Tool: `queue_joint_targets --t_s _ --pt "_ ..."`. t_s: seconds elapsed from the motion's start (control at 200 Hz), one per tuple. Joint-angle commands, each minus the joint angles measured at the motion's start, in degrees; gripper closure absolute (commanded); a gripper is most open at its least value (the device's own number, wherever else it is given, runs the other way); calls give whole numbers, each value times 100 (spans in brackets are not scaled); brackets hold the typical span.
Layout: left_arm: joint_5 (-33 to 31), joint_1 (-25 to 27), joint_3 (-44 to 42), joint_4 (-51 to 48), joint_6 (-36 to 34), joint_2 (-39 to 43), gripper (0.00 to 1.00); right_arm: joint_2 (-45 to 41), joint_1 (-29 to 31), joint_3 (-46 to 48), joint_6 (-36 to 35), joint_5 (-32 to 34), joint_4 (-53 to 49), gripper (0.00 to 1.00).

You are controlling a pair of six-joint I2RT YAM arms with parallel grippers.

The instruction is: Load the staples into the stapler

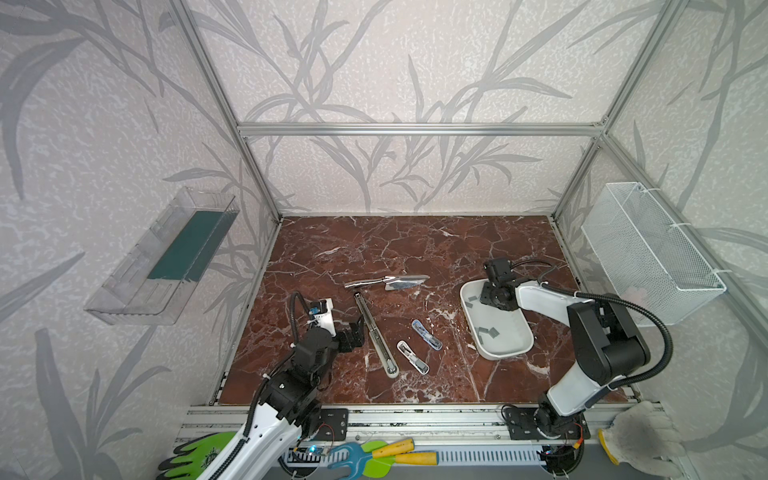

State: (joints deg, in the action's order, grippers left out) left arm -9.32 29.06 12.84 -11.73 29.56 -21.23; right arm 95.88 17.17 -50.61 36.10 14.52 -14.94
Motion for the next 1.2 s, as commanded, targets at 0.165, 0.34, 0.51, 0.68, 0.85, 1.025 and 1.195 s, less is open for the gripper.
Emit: queue_joint_targets --t_s 0.165,0.34,0.51,0.68,0.85,1.025,1.195 --pt "-17 -21 -20 56 6 47 1 -66 -38 67 389 313 -189 45" --pt "1 -16 -26 67 -5 44 1 -33 -38 170 406 11 -11 45" --pt "-9 -14 -31 69 -5 41 1 -299 -43 428 460 -329 118 45" --pt "-13 -21 -26 71 -4 40 1 -823 -21 796 568 -629 247 45" --pt "-14 -17 -30 67 -4 41 1 -1254 58 1050 689 -891 365 48" --pt "-1 -16 -19 65 -10 49 1 -1547 59 1145 682 -735 272 56" --pt "3 -19 -26 72 -7 42 1 -1573 59 1164 667 -135 43 56"
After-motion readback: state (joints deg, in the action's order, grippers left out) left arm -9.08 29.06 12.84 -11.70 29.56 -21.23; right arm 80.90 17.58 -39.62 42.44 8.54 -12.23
